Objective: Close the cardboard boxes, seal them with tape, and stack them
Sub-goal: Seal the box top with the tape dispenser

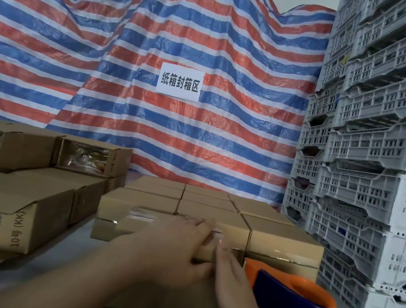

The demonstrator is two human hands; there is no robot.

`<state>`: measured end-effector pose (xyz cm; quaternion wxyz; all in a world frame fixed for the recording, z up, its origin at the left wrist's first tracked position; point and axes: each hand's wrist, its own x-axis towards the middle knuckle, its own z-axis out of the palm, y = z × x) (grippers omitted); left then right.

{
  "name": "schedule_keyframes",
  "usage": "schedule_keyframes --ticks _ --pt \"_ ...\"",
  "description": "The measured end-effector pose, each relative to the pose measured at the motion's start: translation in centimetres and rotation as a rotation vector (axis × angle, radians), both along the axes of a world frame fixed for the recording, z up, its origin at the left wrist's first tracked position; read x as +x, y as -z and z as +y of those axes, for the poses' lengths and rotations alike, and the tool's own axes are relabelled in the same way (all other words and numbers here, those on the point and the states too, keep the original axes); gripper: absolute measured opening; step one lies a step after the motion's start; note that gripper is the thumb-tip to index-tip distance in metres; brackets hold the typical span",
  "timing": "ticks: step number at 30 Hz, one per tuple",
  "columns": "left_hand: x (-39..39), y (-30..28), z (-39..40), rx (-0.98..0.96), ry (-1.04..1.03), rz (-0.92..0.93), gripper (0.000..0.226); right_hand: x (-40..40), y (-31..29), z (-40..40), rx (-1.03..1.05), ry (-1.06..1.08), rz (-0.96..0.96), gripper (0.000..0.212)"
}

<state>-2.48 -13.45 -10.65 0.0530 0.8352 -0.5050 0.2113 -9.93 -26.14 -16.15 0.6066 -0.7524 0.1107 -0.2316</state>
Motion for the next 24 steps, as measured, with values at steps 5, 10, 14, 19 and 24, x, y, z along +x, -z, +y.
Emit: schedule_keyframes --ticks 5,10,14,19,24 --pt "0.0 -1.0 1.6 -0.206 0.051 0.167 0.081 -0.7 -1.7 0.0 -0.024 0.008 0.051 0.056" --pt "0.6 -0.1 6.5 -0.718 -0.002 0.301 0.075 -1.8 -2.3 -0.1 -0.13 0.002 0.054 0.077" --pt "1.2 2.8 8.0 -0.985 -0.047 0.672 0.087 -1.7 -1.1 -0.2 -0.222 -0.118 -0.003 0.085" --pt "1.1 5.5 6.8 -1.097 -0.122 1.096 0.083 -0.6 0.1 -0.5 -0.303 -0.085 -0.003 0.082" --pt "2.5 4.1 6.4 -1.073 -0.307 0.879 0.062 -0.6 -1.6 -0.4 -0.354 0.035 -0.023 0.037"
